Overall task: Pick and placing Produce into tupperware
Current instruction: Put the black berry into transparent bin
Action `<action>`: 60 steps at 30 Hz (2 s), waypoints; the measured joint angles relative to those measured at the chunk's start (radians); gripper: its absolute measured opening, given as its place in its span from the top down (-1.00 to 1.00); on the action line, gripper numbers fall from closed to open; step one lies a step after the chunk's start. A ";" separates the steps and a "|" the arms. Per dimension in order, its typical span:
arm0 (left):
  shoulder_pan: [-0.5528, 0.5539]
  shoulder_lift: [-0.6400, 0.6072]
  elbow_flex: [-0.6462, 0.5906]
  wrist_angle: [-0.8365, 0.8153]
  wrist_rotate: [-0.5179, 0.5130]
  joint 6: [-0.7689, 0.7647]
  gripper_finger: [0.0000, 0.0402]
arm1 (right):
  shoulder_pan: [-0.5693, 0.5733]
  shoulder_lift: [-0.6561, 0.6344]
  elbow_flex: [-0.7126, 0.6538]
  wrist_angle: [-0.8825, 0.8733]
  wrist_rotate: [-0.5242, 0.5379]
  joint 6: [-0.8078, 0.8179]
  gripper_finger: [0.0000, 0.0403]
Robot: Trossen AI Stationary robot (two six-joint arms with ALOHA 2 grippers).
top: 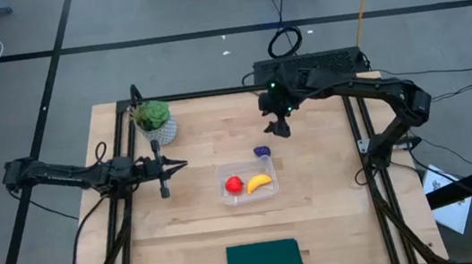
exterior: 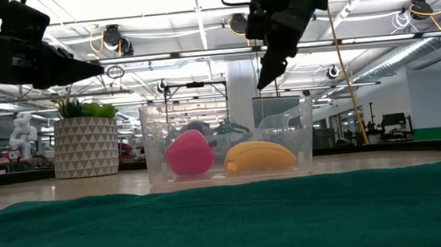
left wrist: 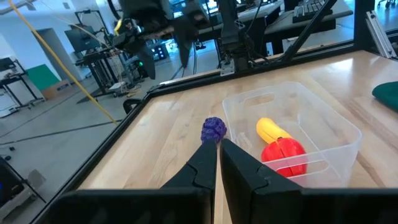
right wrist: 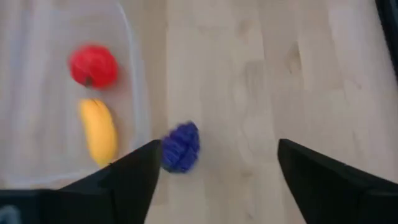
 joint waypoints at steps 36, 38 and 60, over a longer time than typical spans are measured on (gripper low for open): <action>0.001 0.000 0.000 -0.031 -0.017 -0.008 0.87 | 0.111 0.235 0.155 -0.227 0.156 -0.578 -0.77; 0.001 0.000 0.000 -0.031 -0.017 -0.008 0.87 | 0.122 0.235 0.153 -0.217 0.155 -0.634 -0.77; 0.001 0.000 0.000 -0.031 -0.018 0.007 0.87 | 0.112 0.241 0.120 -0.104 0.083 -0.209 -0.77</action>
